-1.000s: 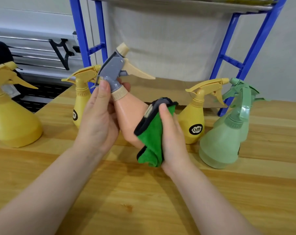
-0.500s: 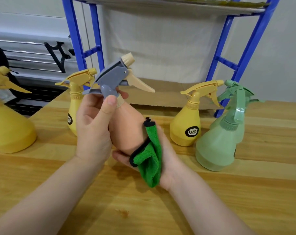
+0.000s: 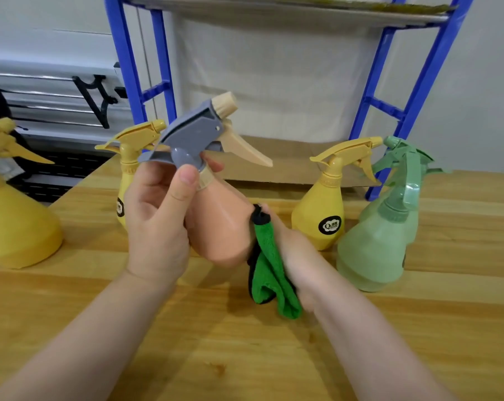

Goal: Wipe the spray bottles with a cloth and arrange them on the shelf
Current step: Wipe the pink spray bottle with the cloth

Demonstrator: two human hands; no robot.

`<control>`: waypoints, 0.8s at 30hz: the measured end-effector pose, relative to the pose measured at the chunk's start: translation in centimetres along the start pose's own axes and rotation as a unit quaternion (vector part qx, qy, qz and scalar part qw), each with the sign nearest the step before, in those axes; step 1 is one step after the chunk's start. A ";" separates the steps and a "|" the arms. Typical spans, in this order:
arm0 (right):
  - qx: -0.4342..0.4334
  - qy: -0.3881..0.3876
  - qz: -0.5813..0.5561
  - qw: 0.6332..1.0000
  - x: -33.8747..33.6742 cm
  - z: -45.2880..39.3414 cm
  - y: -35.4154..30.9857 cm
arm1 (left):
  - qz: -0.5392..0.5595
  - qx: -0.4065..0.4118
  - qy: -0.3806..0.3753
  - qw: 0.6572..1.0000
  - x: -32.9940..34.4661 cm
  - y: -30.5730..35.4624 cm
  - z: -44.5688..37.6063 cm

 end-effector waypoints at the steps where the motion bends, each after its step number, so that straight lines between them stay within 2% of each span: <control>1: -0.010 0.018 0.039 0.999 -0.4 -0.1 -0.3 | 0.000 -0.004 0.004 1.000 -0.2 0.0 -0.1; 4: -0.111 0.144 0.164 0.970 -2.2 0.1 -2.3 | -0.004 -0.051 0.016 0.999 -0.5 -0.7 -0.4; 6: -0.215 0.181 0.165 0.945 -2.6 0.7 -3.7 | -0.025 -0.090 0.017 0.996 -0.4 -1.4 -0.3; 8: -0.272 0.152 0.118 0.943 -2.3 1.0 -4.3 | -0.041 -0.125 0.017 0.991 -0.2 -2.0 -0.2; 12: -0.307 0.082 0.029 0.948 -1.9 1.0 -4.7 | -0.083 -0.152 0.019 0.985 -0.3 -2.3 -0.4; 17: -0.452 0.142 -0.024 0.880 -2.9 3.8 -6.6 | -0.191 -0.114 0.003 0.975 -0.7 -2.0 -0.9; 20: -0.504 0.189 0.008 0.843 -3.4 4.9 -7.2 | -0.262 -0.083 -0.033 0.961 -0.4 -2.2 -0.8; 24: -0.525 0.205 0.032 0.826 -3.3 5.2 -7.4 | -0.430 0.071 -0.122 0.892 1.5 -1.2 -0.4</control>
Point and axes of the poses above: each hand's wrist, its own z-axis away from the middle knuckle, its own x-axis out of the palm, y = z × x, the point moved 8 cm from there along -z, towards the middle knuckle, and after that the axes turned 1 degree about z, right-handed, at the moved point
